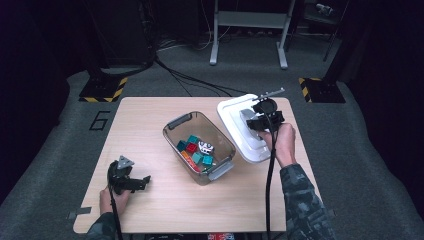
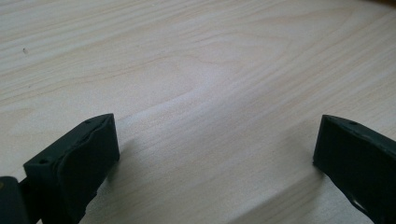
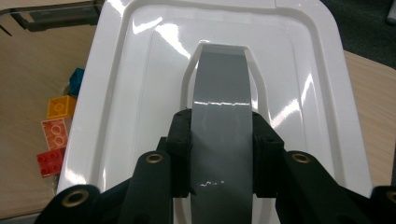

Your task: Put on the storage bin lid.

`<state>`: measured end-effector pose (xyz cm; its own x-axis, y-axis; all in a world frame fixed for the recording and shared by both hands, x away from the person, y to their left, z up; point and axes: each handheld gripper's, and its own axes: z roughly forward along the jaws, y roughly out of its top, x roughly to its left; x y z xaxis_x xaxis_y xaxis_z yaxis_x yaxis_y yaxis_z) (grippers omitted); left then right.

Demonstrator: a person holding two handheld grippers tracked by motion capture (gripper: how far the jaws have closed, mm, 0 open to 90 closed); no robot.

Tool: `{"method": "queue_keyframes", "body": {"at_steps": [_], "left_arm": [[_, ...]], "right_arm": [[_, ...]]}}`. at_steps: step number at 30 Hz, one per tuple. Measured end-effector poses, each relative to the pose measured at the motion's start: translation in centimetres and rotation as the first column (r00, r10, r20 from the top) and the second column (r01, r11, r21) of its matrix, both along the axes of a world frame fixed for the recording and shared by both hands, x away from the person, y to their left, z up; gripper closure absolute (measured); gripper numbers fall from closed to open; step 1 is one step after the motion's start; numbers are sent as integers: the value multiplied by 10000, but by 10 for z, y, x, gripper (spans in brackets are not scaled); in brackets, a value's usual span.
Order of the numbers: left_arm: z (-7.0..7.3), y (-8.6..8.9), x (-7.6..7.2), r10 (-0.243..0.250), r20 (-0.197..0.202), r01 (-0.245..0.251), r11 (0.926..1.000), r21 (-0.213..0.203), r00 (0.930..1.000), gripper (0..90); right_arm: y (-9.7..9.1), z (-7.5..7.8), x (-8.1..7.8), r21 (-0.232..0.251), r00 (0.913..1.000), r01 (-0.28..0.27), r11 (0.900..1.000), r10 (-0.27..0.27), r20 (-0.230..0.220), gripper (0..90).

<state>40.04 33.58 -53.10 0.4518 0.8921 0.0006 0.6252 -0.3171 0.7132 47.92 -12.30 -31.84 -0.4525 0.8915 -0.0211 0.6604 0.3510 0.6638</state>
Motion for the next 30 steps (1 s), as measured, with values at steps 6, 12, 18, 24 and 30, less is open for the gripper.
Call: {"method": "queue_keyframes", "body": {"at_steps": [6, 12, 18, 24, 30], "left_arm": [[0, 0, 0, 0, -2, 0, 10000, 14, 10000, 1], [0, 1, 0, -91, -18, 91, 9999, 112, 10000, 1], [1, 1, 0, -95, -35, 96, 9999, 108, 9999, 1], [1, 1, 0, -105, -28, 105, 9999, 109, 9999, 1], [1, 1, 0, -103, -60, 104, 9999, 119, 9999, 1]], "right_arm": [[21, 2, 0, 79, 9996, -275, 9996, 275, -7, 668], [44, 1, -1, 134, 9985, -530, 9985, 532, -122, 668], [64, -1, -1, 253, 9966, -801, 9965, 805, -178, 668], [83, -3, -2, 144, 9937, -1104, 9938, 1106, -196, 668], [102, -7, -2, 299, 9913, -1274, 9914, 1283, -305, 667]]}}
